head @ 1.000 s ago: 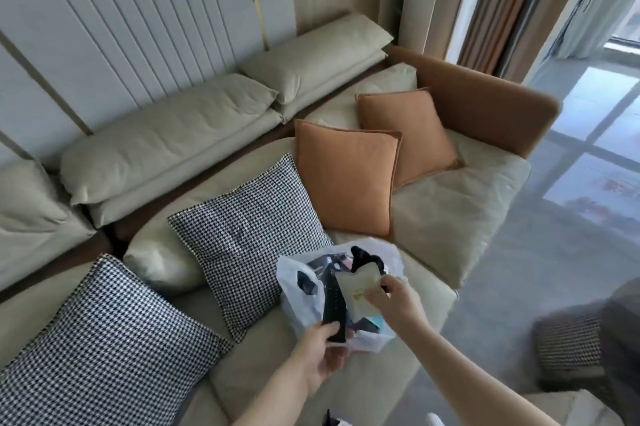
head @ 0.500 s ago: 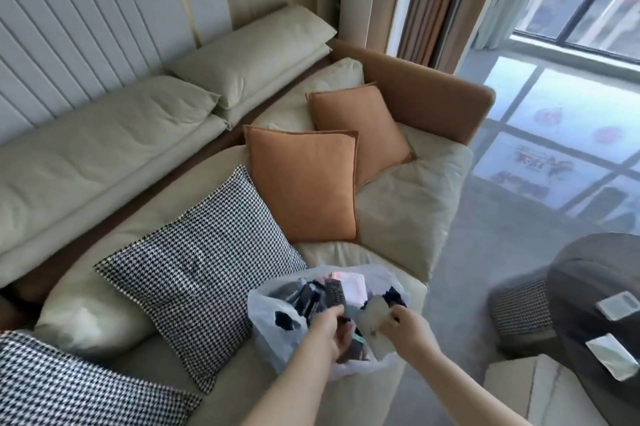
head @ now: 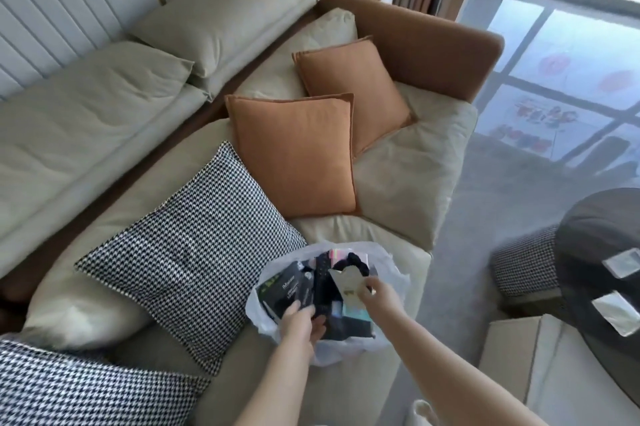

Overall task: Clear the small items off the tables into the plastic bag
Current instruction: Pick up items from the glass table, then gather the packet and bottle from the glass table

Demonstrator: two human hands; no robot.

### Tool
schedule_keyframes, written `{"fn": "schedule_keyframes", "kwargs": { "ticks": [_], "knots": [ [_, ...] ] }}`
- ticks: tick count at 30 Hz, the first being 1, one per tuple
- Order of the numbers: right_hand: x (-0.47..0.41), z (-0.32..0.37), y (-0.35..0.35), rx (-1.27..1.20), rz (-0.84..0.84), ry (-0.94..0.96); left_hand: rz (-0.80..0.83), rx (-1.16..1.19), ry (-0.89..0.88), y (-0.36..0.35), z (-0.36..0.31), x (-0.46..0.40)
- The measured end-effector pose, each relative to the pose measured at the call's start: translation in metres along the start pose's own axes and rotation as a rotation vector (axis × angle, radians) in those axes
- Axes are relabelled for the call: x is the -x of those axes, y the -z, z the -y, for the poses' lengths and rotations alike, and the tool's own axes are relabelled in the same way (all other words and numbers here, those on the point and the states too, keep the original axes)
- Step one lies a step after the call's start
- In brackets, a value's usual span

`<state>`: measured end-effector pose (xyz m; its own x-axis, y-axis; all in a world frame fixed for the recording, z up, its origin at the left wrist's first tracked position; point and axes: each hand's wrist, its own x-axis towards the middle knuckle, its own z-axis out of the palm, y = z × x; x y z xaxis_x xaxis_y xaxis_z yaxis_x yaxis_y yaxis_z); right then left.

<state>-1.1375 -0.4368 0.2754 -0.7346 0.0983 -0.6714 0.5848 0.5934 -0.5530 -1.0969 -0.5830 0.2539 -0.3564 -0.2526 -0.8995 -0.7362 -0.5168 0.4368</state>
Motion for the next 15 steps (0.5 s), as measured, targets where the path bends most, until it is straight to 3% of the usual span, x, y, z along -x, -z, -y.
{"fn": "schedule_keyframes", "kwargs": {
  "ticks": [6,15],
  "knots": [
    [-0.003,-0.013,0.008,-0.010,0.053,-0.072,0.054,-0.105,-0.010,-0.002,0.000,0.010],
    [0.011,-0.030,0.037,0.091,0.159,-0.029,0.105,-0.199,-0.041,-0.021,0.000,0.033]
  ]
}}
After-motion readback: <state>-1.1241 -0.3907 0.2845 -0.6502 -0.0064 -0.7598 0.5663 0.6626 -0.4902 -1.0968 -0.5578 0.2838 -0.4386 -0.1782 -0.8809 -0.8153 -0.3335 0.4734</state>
